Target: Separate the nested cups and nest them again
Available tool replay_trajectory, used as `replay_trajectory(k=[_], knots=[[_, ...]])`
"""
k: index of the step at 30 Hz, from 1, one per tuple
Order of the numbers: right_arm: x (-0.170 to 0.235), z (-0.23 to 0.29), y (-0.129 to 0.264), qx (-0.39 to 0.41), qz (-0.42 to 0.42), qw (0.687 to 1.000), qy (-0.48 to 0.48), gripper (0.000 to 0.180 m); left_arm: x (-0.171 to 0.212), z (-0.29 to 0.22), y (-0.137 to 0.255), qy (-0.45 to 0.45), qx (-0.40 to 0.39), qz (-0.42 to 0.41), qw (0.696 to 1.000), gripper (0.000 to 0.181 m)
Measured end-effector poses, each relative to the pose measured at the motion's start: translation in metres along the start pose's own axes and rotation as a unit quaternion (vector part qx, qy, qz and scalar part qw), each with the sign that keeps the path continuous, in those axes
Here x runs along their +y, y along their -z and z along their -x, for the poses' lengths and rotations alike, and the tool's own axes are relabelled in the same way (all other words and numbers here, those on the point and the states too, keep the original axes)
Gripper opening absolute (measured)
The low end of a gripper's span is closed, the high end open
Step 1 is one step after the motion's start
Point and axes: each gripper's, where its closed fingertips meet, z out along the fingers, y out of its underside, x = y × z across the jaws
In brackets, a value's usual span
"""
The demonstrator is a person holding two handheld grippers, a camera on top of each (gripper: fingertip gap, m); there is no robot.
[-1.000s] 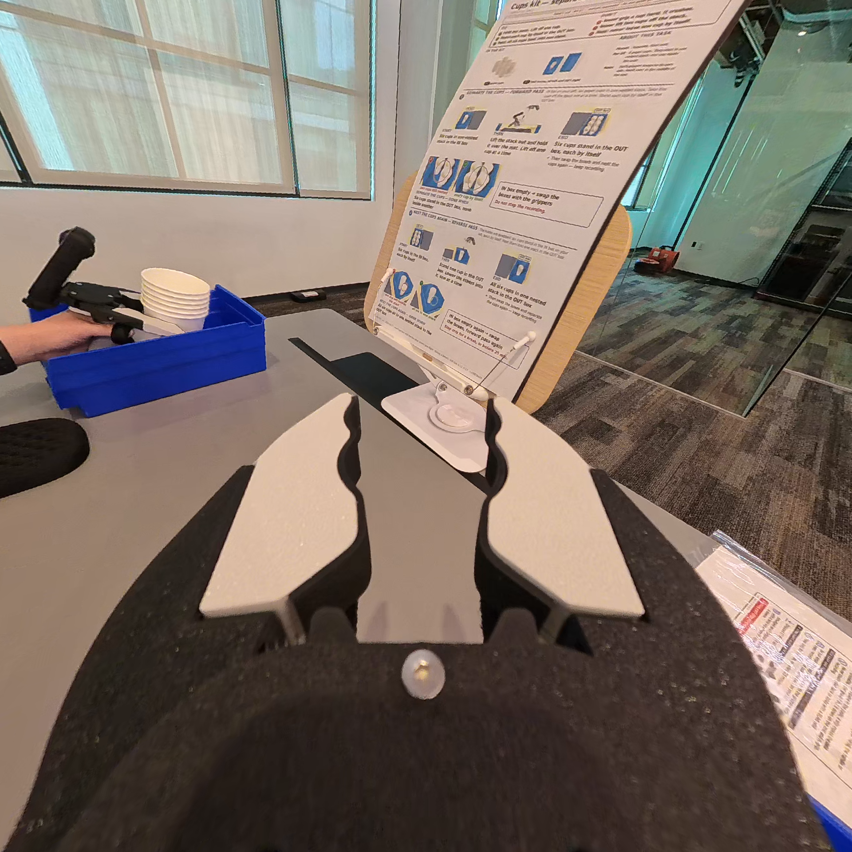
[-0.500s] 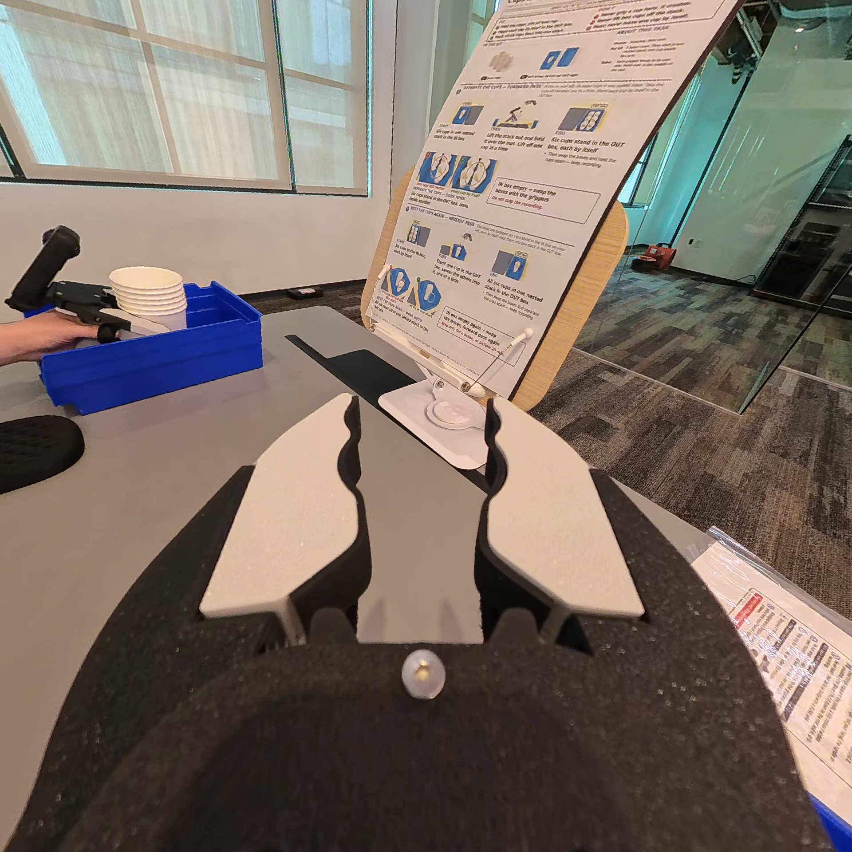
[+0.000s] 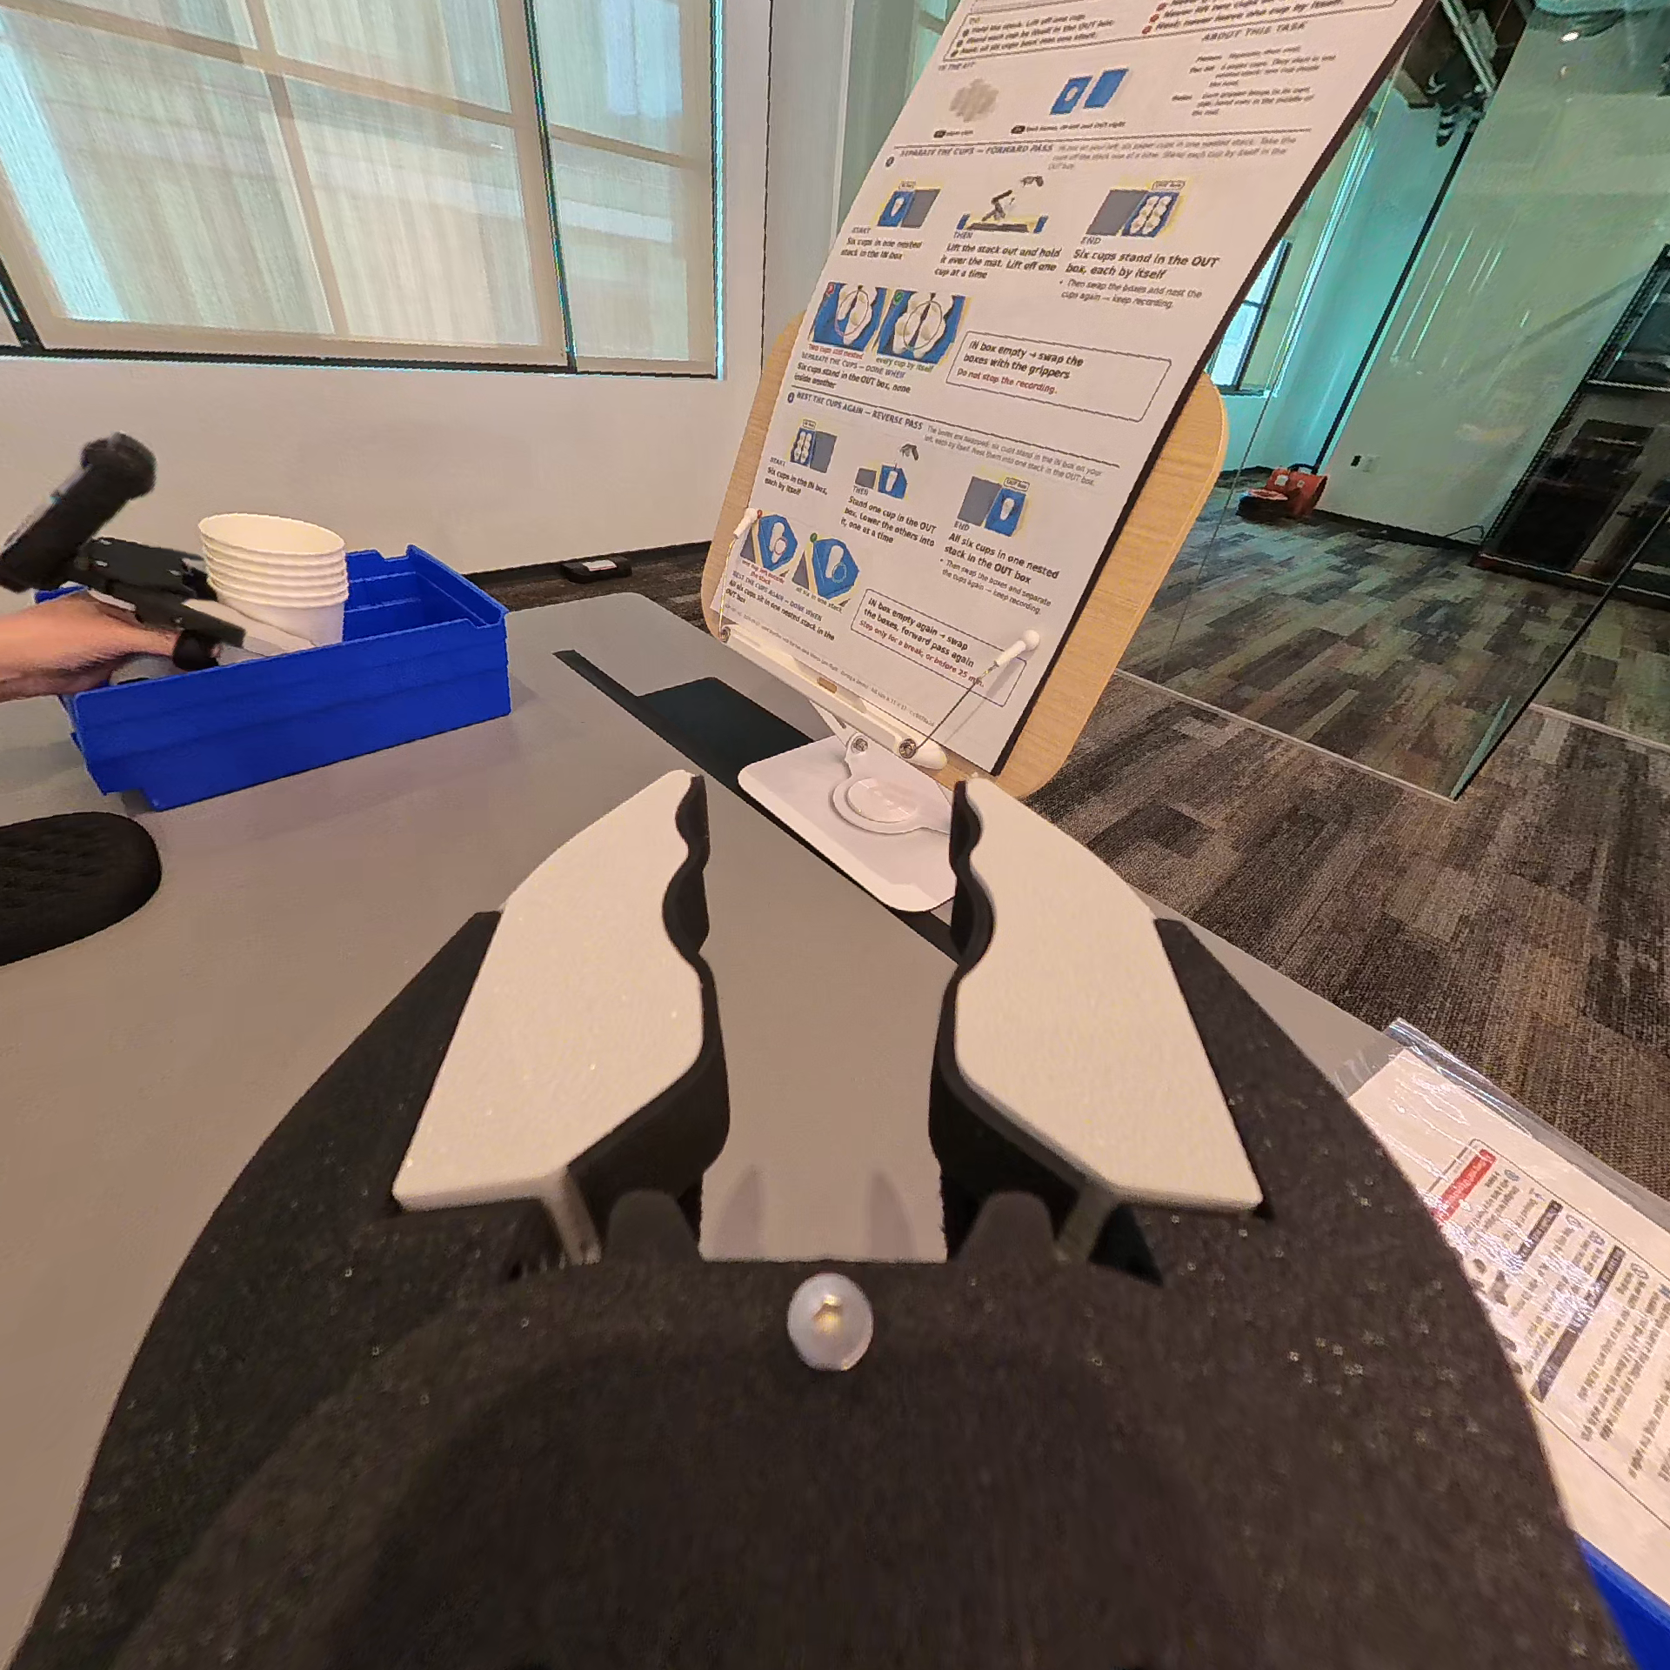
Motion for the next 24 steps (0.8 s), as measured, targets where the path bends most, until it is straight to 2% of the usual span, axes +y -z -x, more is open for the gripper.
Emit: replay_trajectory(k=[8, 18, 24], knots=[[-0.003, 0.0, 0.002, 0.0, -0.005, 1.0, 0.001, 0.05, -0.001, 0.004, -0.002, 0.041, 0.008, -0.015, 0.999, 0.108], [0.002, 0.0, -0.001, 0.0, 0.005, 1.0, 0.004, 0.049, -0.021, 0.003, -0.041, -0.035, -0.018, -0.022, 0.999, 0.109], [0.007, -0.004, -0.002, 0.005, 0.015, 1.0, 0.004, 0.049, -0.03, 0.002, -0.053, -0.029, -0.014, -0.047, 0.998, 0.11]])
